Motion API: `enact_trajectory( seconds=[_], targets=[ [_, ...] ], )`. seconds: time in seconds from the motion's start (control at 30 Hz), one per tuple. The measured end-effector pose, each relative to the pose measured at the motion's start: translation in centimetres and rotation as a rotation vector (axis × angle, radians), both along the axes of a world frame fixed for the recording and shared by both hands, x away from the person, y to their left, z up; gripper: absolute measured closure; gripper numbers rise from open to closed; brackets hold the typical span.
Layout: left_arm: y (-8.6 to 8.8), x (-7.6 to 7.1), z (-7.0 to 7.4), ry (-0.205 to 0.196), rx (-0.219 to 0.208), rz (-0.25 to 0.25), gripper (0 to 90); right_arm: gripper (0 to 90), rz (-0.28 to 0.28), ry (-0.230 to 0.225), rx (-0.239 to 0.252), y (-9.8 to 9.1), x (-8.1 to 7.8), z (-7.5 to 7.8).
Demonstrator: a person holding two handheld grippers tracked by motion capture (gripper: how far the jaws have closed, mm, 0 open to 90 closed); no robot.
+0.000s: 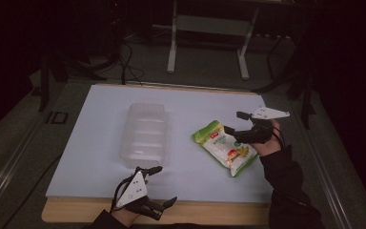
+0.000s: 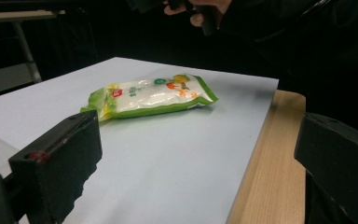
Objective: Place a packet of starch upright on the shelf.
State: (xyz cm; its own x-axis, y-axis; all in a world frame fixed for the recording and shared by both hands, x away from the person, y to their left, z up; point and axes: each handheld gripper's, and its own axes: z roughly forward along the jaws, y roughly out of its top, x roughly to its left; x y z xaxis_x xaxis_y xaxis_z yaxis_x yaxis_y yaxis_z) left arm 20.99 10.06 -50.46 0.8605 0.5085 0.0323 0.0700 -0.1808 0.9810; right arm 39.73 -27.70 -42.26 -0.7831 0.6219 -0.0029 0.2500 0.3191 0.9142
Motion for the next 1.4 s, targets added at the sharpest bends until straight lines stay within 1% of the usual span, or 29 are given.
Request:
enact_trajectory(
  seconds=[0.1,0.13,0.27,0.3,0.33,0.47,0.6,0.77,0.83,0.87,0.9,1.03,1.17,1.3,1.33,1.4],
  targets=[
    [0.1,0.0,0.0,0.003,0.000,0.002,1.0,15.0,0.005,0.014,-0.004,0.1,0.5,-0.5],
    [0.1,0.1,0.0,0.004,0.001,0.001,1.1,16.1,0.002,0.026,-0.018,0.1,0.9,-0.9],
    [0.0,0.1,-0.1,0.011,0.008,-0.003,1.1,16.6,0.002,0.050,-0.029,0.2,2.0,-2.0],
    [0.0,0.1,-0.1,0.012,0.008,-0.003,1.0,17.9,0.005,0.056,-0.031,0.2,2.3,-2.2],
    [0.0,0.1,-0.1,0.012,0.008,-0.003,1.1,21.3,0.000,0.068,-0.038,0.3,2.6,-2.5],
    [0.0,0.1,-0.1,0.014,0.009,-0.006,1.1,22.7,-0.009,0.097,-0.058,0.4,3.8,-3.6],
    [0.0,0.1,-0.2,0.021,0.013,-0.010,1.1,22.7,-0.025,0.121,-0.064,0.6,4.9,-4.9],
    [0.0,0.1,-0.1,0.018,0.012,-0.009,1.1,24.1,-0.043,0.151,-0.120,1.0,6.1,-6.4],
    [0.0,0.0,-0.2,0.017,0.013,-0.009,1.1,24.5,-0.051,0.166,-0.132,1.0,6.6,-6.9],
    [0.0,0.0,-0.1,0.016,0.013,-0.010,1.1,26.0,-0.059,0.170,-0.137,1.0,6.8,-7.1],
    [0.0,0.0,-0.1,0.018,0.012,-0.010,1.0,26.8,-0.061,0.176,-0.131,1.0,7.0,-7.4],
    [0.1,0.0,-0.2,0.023,0.011,-0.011,1.1,26.9,-0.075,0.210,-0.125,0.9,7.7,-8.0],
    [0.0,0.0,-0.2,0.023,0.020,-0.013,1.0,30.2,-0.082,0.230,-0.145,1.1,8.2,-8.7],
    [-0.1,0.0,-0.3,0.018,0.030,-0.020,1.0,31.7,-0.072,0.263,-0.158,1.3,8.5,-9.2],
    [-0.2,0.0,-0.3,0.019,0.031,-0.020,1.1,31.7,-0.078,0.262,-0.171,1.4,8.6,-9.3],
    [-0.2,0.0,-0.3,0.020,0.030,-0.022,1.1,30.6,-0.080,0.275,-0.194,1.6,8.6,-9.5]
  ],
)
